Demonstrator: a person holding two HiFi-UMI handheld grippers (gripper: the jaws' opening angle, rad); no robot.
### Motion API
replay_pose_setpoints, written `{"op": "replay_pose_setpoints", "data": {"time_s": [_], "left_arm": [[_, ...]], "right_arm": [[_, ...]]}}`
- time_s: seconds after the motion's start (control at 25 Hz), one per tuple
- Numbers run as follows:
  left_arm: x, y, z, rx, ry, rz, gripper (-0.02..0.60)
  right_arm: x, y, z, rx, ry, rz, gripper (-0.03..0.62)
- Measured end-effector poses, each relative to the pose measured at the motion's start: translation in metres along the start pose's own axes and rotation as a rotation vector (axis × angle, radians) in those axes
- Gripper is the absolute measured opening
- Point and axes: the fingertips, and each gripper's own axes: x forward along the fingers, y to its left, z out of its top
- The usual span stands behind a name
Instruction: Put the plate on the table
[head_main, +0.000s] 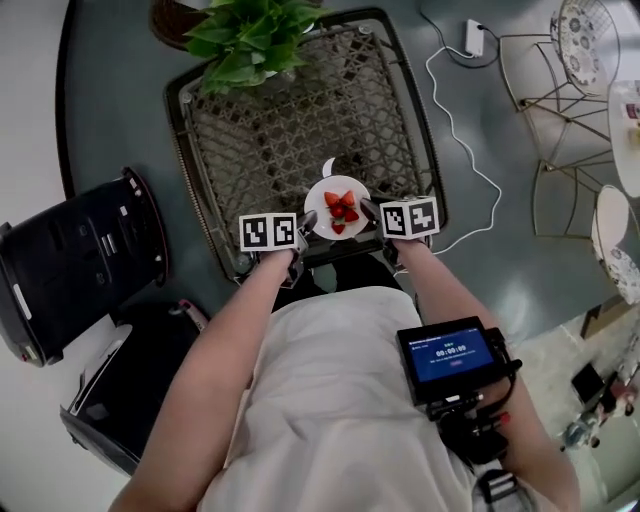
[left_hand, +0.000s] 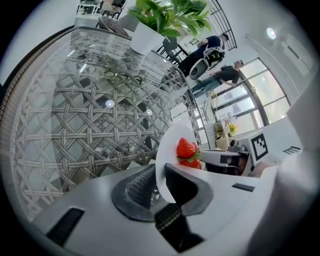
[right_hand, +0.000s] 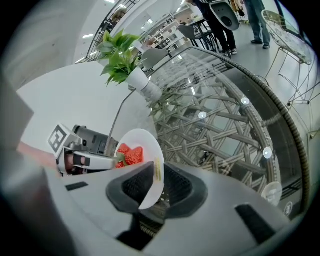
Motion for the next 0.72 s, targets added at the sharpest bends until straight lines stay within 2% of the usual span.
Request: {"op": "replay_pose_setpoints", "data": {"time_s": [0.24,0.48,0.72], "left_arm": [[0.006,0.000,0.016,0.055,-0.011,0.083,0.049],[0.009,0.001,0.032,0.074,-0.007,0.104,0.051],[0.012,0.007,0.048,0.084,0.009,0.116,0.052]], "right_arm": [[-0.001,-0.004,0.013,-0.004,-0.024,-0.057,0.058],[0.003,-0.007,0.030,-0.042,-0.056,-0.094,0.058],[0.013,-0.011,0.043,-0.037,-0.055,-0.088,0.057]]}}
